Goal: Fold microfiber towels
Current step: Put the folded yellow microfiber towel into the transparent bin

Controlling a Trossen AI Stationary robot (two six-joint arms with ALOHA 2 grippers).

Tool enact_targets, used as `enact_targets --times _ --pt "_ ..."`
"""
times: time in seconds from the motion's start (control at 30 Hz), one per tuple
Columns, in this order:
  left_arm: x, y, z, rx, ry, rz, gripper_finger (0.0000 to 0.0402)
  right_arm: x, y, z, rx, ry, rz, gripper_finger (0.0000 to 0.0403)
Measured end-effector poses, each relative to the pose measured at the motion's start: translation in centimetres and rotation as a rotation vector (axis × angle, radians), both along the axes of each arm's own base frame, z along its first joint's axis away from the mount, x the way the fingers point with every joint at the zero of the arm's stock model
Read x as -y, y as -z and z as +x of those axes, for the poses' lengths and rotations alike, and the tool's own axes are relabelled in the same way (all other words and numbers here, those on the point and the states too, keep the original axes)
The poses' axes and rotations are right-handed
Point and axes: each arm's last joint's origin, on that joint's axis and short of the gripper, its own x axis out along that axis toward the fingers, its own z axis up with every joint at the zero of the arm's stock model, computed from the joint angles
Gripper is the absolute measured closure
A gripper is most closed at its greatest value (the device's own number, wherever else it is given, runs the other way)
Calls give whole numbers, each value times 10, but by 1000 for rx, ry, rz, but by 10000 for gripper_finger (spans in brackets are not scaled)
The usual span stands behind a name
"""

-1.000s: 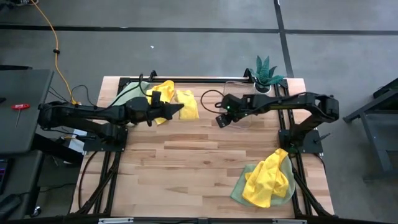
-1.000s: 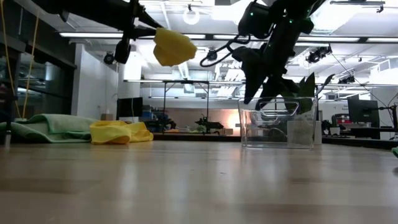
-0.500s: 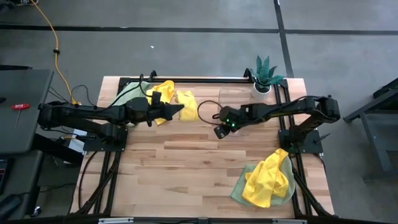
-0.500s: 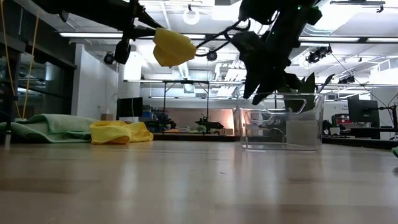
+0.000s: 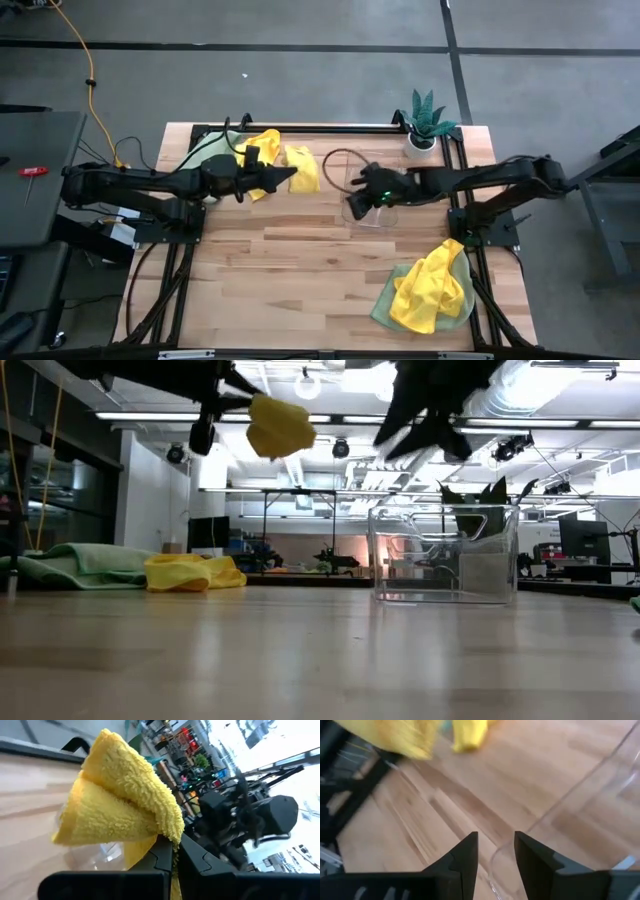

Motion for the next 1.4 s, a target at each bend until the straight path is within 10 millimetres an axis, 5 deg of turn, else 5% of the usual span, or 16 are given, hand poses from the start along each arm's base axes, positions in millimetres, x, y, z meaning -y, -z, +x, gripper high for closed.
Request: enact_targets --times 0.27,0.73,1.03,1.4 --pt "-4 -26 16 15 104 66 401 7 -43 -18 260 -76 58 264" --pt "-11 -65 2 166 235 107 401 34 -72 -3 651 33 193 91" --pt "-14 -83 -3 362 225 70 401 27 -67 27 830 8 321 79" --pt "-17 -81 -3 358 237 25 401 22 -70 39 982 -10 366 79"
